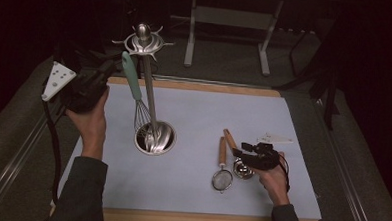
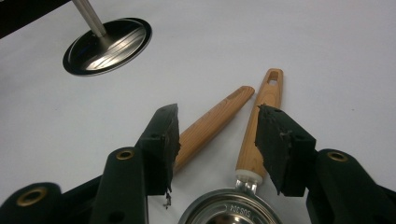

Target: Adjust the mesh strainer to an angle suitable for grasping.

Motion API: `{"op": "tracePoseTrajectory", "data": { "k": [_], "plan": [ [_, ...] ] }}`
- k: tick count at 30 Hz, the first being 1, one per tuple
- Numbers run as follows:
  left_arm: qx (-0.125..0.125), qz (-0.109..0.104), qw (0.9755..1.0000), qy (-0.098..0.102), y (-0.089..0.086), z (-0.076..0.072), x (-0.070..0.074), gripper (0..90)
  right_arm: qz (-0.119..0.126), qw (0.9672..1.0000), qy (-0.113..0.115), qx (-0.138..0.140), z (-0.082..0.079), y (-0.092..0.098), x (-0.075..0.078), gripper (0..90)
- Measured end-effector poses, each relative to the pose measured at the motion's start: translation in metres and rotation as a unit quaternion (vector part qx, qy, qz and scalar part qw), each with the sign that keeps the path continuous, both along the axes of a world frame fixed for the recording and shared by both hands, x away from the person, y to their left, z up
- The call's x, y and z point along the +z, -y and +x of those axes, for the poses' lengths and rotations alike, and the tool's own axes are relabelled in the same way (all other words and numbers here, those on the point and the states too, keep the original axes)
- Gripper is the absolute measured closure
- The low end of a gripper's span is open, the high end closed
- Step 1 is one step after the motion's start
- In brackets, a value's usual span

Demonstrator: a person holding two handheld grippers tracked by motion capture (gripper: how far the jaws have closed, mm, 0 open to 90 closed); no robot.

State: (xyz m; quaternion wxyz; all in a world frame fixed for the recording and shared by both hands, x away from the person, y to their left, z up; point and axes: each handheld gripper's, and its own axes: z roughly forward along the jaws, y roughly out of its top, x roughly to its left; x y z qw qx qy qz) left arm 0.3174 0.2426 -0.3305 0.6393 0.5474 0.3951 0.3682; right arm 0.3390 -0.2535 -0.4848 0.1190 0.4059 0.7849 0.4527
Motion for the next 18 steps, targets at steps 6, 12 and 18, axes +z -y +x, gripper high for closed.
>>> {"op": "tracePoseTrajectory", "data": {
  "k": [6,12,18],
  "plan": [
    [-0.002,0.032,0.999,-0.03,0.0,-0.007,-0.023,87.8,0.006,1.0,-0.001,-0.005,0.0,0.006,0.002,49.5],
    [0.005,0.056,0.9955,-0.076,-0.002,-0.008,-0.06,87.9,0.005,1.0,-0.002,-0.002,0.0,0.005,0.001,49.7],
    [0.005,0.074,0.9898,-0.122,-0.002,-0.016,-0.089,87.8,-0.001,1.0,-0.005,-0.008,0.0,0.006,-0.001,50.7]
  ]
}}
